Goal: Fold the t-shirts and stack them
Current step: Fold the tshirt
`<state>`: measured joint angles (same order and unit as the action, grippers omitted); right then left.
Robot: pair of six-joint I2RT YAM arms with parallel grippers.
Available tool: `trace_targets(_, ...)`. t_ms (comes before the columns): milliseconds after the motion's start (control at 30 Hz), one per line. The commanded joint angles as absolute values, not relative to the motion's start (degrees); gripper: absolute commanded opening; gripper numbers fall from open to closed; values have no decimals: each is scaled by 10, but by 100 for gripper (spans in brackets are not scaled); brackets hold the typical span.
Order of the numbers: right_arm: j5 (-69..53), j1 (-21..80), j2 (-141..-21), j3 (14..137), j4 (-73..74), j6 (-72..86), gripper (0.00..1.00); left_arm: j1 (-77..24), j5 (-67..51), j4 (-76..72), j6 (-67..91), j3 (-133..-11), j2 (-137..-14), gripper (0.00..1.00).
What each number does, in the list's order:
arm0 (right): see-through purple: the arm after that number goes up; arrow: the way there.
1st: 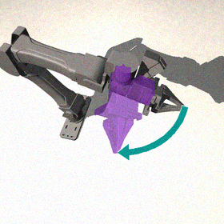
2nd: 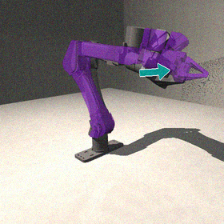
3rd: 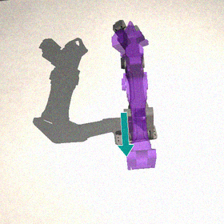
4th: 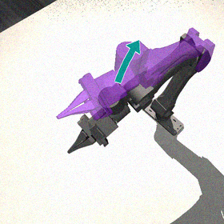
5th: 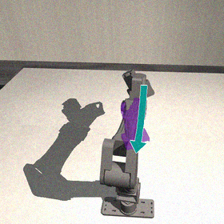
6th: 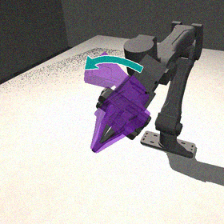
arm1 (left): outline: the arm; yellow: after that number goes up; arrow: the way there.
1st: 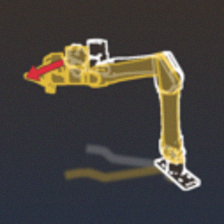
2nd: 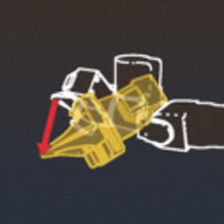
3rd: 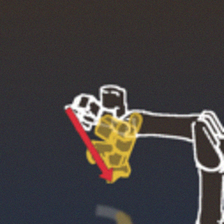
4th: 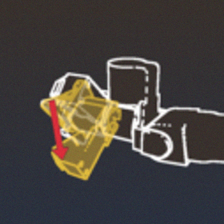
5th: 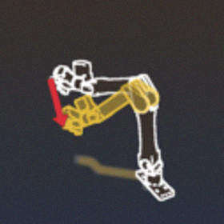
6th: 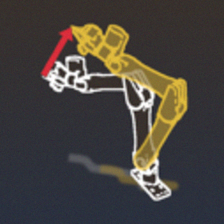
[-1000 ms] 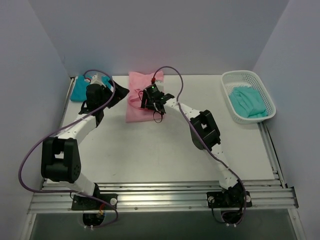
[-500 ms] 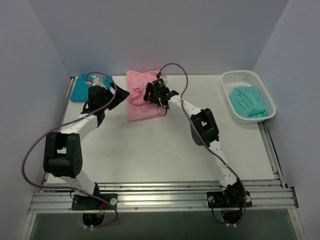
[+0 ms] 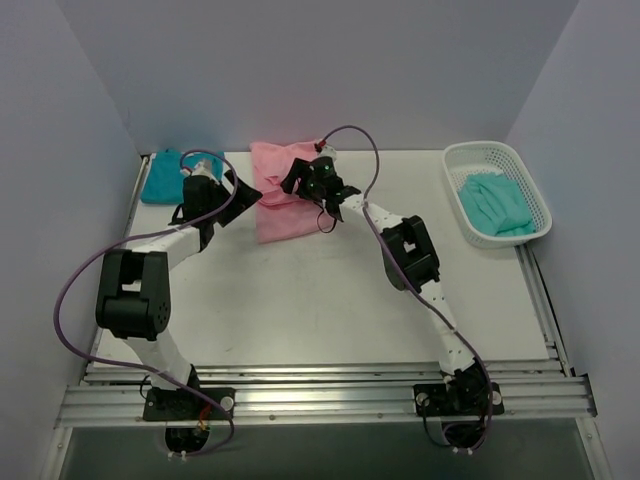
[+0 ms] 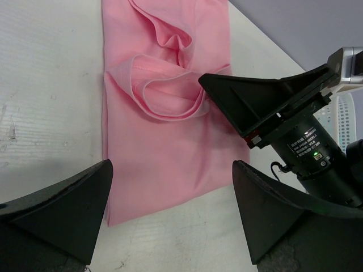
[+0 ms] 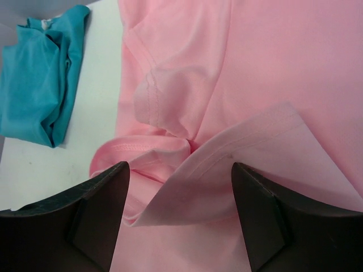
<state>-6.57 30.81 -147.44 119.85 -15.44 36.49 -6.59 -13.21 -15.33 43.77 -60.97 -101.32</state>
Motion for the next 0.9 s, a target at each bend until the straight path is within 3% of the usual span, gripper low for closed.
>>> trace_targets(0, -81, 294, -1425, 1208, -244, 371, 69, -62, -144, -191, 426, -636, -1013, 95)
trace_targets(133, -102, 267, -1479, 1266, -250, 410, 70, -62, -149, -194, 429, -629, -1003, 95)
trace_targets(467, -100, 223, -1509, 1274, -334, 425, 72, -65, -152, -210, 432, -614, -986, 95)
trace_targets(667, -78, 213, -1368, 1141, -350, 390, 72, -89, -173, -222, 451, -662, -1062, 100)
trace_targets(733, -65, 212, -1326, 1094, -354, 371, 72, -101, -180, -228, 455, -673, -1080, 86)
trace_targets(833, -42, 211, -1249, 1003, -359, 358, 72, -132, -168, -216, 454, -699, -1107, 31)
trace_targets(867, -38, 210, -1219, 968, -359, 358, 72, -140, -165, -209, 454, -707, -1121, 3)
